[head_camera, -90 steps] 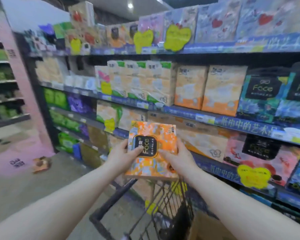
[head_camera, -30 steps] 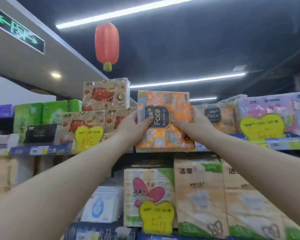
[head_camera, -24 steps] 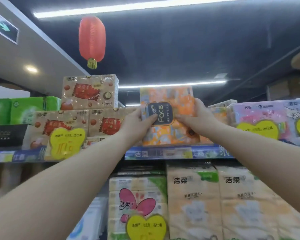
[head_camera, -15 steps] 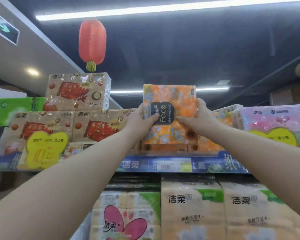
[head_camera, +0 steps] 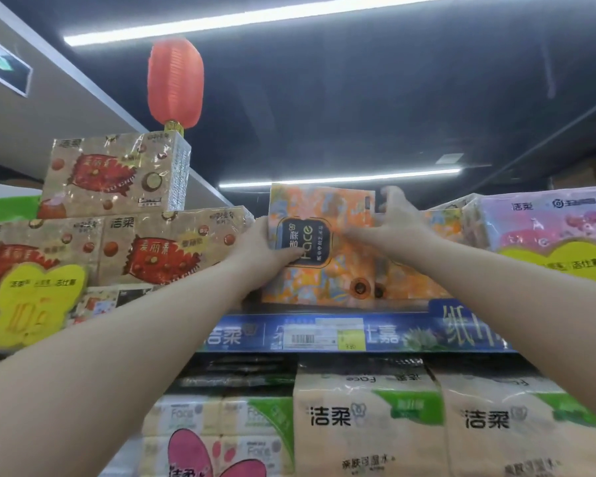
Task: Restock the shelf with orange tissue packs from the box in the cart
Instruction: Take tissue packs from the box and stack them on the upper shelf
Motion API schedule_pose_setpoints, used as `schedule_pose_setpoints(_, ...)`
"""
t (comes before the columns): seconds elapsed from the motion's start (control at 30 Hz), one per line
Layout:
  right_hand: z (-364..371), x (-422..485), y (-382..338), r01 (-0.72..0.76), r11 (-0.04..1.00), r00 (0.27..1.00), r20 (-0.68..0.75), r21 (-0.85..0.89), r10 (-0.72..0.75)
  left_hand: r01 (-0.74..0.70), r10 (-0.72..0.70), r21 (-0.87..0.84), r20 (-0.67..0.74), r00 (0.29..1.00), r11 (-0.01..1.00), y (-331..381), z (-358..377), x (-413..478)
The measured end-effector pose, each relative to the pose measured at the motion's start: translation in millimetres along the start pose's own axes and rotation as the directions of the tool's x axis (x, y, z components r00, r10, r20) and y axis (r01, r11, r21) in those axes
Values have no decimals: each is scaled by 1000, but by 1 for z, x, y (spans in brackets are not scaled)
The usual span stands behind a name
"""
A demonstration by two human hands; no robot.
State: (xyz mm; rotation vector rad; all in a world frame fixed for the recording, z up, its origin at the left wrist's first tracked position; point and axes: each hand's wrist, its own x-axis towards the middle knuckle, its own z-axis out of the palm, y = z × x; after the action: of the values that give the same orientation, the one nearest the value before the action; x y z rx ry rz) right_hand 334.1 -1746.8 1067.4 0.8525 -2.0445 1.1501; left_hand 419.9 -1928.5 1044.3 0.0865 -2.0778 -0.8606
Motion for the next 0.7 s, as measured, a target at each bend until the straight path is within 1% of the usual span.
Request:
schedule_pose_setpoints(0.03, -4, 3, -1, 67, 997, 997, -41, -47, -69, -33, 32, -14, -27, 999, 999, 3, 0, 1)
schedule_pose_setpoints(0.1, -9, 9, -5, 186, 974, 978, -71, -129, -196, -88, 87, -6, -78, 993, 996, 12, 1, 5)
schedule_pose_setpoints(0.2, -15, 16, -12, 338, 906, 935, -24, -255, -355, -163, 171, 79, -106, 980, 983, 28, -1, 16)
schedule_pose_setpoints(0.27, -18, 20, -16, 408, 871, 906, 6, -275, -422, -230, 245, 151, -93, 965, 961, 39, -5, 24)
schedule_pose_setpoints(0.3, -19, 20, -18, 428, 866, 899, 17, -259, -438, -270, 293, 229, -73, 953, 935, 44, -7, 27)
schedule_pose_setpoints(0.33, -21, 20, -21, 442, 863, 892, 19, -243, -452, -308, 340, 343, -36, 940, 887, 50, -10, 28)
schedule_pose_setpoints(0.4, -23, 21, -22, 462, 851, 882, 31, -248, -470, -376, 404, 558, 79, 911, 740, 58, -12, 30)
schedule_pose_setpoints(0.47, -23, 22, -20, 474, 832, 880, 118, -288, -460, -423, 430, 667, 167, 887, 613, 62, -9, 31)
schedule_pose_setpoints(0.5, -22, 21, -18, 475, 822, 880, 187, -314, -437, -432, 455, 696, 169, 875, 573, 61, -9, 32)
schedule_pose_setpoints(0.57, -16, 19, -14, 467, 799, 878, 301, -379, -371, -412, 500, 725, 108, 859, 552, 57, -13, 33)
schedule_pose_setpoints(0.6, -13, 18, -13, 461, 794, 879, 324, -397, -349, -384, 500, 734, 70, 863, 560, 53, -18, 33)
schedule_pose_setpoints(0.63, -10, 18, -12, 450, 794, 884, 328, -408, -332, -349, 487, 744, 36, 873, 570, 47, -25, 34)
schedule_pose_setpoints(0.7, -6, 18, -12, 423, 790, 900, 311, -445, -306, -259, 414, 760, -14, 910, 596, 30, -42, 35)
